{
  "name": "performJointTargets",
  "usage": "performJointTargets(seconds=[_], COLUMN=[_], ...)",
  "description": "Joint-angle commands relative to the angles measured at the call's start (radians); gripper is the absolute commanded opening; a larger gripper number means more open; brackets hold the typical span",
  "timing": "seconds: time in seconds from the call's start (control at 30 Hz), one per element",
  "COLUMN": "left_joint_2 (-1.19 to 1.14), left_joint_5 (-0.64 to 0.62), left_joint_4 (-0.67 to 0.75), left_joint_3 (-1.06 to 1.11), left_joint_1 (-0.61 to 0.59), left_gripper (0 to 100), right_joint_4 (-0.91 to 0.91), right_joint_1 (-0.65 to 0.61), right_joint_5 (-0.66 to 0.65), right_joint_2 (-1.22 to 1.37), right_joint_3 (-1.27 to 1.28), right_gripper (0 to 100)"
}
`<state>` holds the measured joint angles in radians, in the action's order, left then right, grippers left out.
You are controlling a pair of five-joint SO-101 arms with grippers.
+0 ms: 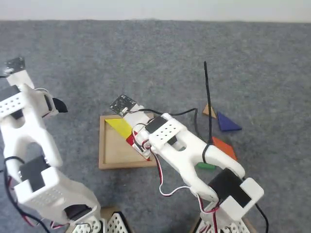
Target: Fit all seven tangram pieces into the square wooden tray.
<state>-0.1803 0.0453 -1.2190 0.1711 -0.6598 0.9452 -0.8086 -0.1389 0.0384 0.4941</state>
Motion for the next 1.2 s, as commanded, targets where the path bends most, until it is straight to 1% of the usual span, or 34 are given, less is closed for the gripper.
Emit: performJointTargets(seconds=[0.0,0.13,0.2,0.3,0.4,0.47,0.53,0.73,0.87,1.0,1.17], left_joint_2=[0.072,0.072,0.072,0.072,0.072,0.072,0.072,0.072,0.072,0.072,0.072], left_joint_5=[0.012,0.012,0.012,0.012,0.012,0.012,0.012,0.012,0.012,0.012,0.012], left_joint_4=[-0.002,-0.003,-0.006,-0.008,-0.008,-0.008,-0.008,-0.008,-0.008,-0.008,-0.008], left_joint_3=[-0.008,-0.010,-0.010,-0.010,-0.008,-0.008,-0.008,-0.008,-0.008,-0.008,-0.008], left_joint_1=[0.008,0.009,0.009,0.005,0.006,0.008,0.008,0.008,0.008,0.009,0.009], left_gripper=[29,29,29,29,29,29,29,29,29,29,29], right_joint_4=[0.058,0.019,-0.025,-0.064,-0.073,-0.074,-0.077,-0.081,-0.087,-0.143,-0.110], right_joint_1=[-0.016,-0.119,-0.131,-0.077,0.016,0.067,0.090,0.082,0.082,0.082,0.082], right_joint_5=[0.006,-0.002,0.000,0.003,0.006,0.034,0.068,0.118,0.118,0.118,0.121], right_joint_2=[-0.173,-0.237,-0.209,-0.136,-0.087,-0.076,-0.073,-0.067,-0.053,0.045,0.166], right_joint_3=[-0.060,0.023,0.078,0.100,0.061,0.035,0.017,0.009,0.009,-0.005,-0.097], right_gripper=[6.9,7.2,7.2,7.3,7.4,7.4,7.8,17.7,18.0,18.0,18.0])
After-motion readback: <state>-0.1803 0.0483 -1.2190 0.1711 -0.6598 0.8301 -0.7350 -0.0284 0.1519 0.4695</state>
